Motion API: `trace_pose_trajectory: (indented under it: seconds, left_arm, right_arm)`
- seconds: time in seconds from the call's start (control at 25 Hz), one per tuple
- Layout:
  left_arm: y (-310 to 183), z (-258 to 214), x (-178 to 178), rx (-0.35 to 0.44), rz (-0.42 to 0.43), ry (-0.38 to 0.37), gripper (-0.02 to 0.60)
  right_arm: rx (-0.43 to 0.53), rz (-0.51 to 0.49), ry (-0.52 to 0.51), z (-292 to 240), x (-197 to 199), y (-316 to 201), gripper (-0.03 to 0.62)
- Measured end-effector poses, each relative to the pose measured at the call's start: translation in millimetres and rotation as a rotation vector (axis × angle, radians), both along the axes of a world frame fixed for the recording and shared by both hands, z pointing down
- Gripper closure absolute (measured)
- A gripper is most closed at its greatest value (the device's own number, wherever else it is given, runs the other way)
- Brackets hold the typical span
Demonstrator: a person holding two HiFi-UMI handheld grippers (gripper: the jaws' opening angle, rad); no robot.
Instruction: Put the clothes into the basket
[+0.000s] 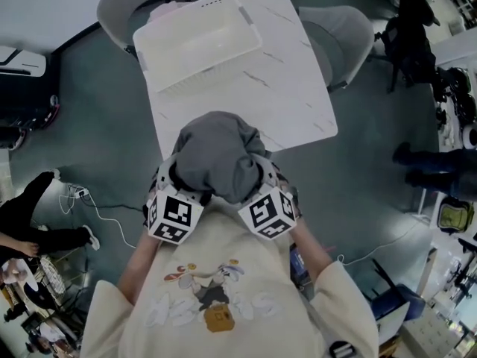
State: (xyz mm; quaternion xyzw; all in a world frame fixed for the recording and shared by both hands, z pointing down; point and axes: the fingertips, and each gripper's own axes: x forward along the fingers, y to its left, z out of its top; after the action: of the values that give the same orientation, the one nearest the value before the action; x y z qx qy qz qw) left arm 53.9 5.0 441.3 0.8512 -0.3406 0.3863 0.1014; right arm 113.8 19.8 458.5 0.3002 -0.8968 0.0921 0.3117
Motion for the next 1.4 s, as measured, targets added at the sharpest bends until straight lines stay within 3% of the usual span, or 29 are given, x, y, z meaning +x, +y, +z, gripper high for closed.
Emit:
trace_pose_trajectory:
  seconds: [0.2, 1.04, 1.4]
  left_arm:
    - [-19, -14, -4, -0.014, -0.069, 0.079, 0.333]
    - [-151, -107, -39, 0.303, -0.097, 0.074, 0.333]
    - [-200, -131, -62, 0.366, -0.109, 0.1, 0.333]
  right_arm:
    - [0.026, -0.008, -0.009, -15, -2, -21, 0.373]
    - [0.332, 0.047, 0.01, -107, -36, -158, 0.375]
    - [0.423, 0.061, 0.033, -132, -57, -209, 0.375]
